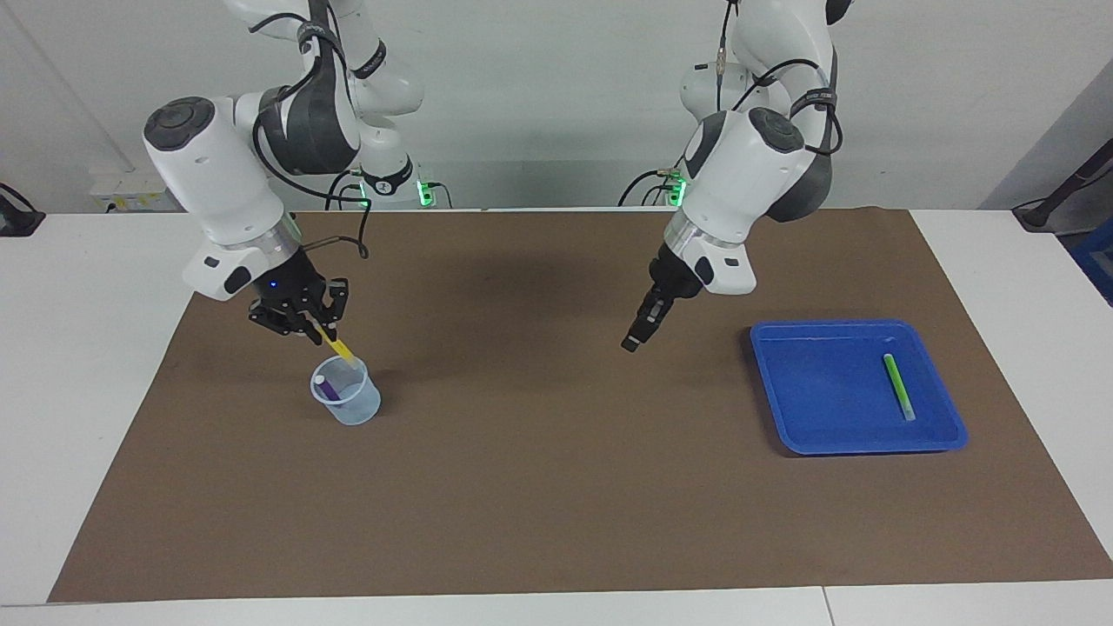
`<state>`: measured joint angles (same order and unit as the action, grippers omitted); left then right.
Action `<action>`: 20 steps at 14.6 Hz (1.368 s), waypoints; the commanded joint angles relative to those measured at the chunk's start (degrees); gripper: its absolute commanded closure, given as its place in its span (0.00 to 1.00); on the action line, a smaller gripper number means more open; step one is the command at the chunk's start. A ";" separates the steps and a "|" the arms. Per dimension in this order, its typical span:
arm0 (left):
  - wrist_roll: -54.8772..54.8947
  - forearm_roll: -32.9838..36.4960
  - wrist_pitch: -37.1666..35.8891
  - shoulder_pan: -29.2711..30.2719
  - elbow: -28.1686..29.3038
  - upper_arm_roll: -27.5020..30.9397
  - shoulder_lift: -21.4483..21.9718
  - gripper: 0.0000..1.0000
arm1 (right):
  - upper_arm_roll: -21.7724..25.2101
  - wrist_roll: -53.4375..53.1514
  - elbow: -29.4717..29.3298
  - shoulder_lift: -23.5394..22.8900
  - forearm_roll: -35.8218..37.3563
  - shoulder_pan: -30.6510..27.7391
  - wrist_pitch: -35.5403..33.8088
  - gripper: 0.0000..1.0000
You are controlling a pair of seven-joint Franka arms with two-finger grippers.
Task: Transfer and insert pens with both arms
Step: 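Open the left gripper while the right gripper carries the pen, then insert the yellow pen into the cup while the left gripper reaches the tray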
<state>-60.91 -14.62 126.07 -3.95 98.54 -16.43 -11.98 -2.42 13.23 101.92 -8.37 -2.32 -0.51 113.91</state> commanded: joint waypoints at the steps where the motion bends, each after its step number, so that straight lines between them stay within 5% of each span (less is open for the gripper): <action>1: 4.57 0.03 -2.31 2.80 0.87 -0.27 1.52 0.28 | -0.57 1.00 0.56 0.29 2.06 -1.33 0.87 1.00; 2: 4.48 0.12 -2.92 3.76 0.87 -0.27 1.61 0.00 | -0.57 1.01 0.56 0.20 2.06 -1.59 1.14 1.00; 8: 23.52 2.58 -9.95 10.09 0.61 -0.18 2.31 0.00 | -0.66 0.83 3.02 -2.70 1.97 -1.77 7.38 1.00; 10: 24.87 5.90 -11.28 10.27 0.43 0.00 2.31 0.00 | -0.66 0.04 3.02 -2.88 1.88 -1.86 7.38 0.76; 12: 26.18 8.73 -10.75 10.45 0.86 0.26 2.40 0.00 | -0.66 -1.01 2.67 -2.97 1.71 -1.86 7.20 0.16; 13: 28.89 8.74 -11.28 12.10 0.78 0.78 2.66 0.00 | -0.66 -1.45 2.32 -2.97 1.71 -1.86 6.68 0.00; 20: 51.74 14.53 -10.32 18.62 1.66 0.97 2.75 0.00 | -0.13 -1.72 -3.91 0.81 1.27 -3.79 -3.86 0.00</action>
<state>-14.36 -2.44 115.78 13.93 98.66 -15.31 -10.70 -2.20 12.45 99.69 -9.09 -1.14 -2.75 113.43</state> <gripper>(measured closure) 0.000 0.000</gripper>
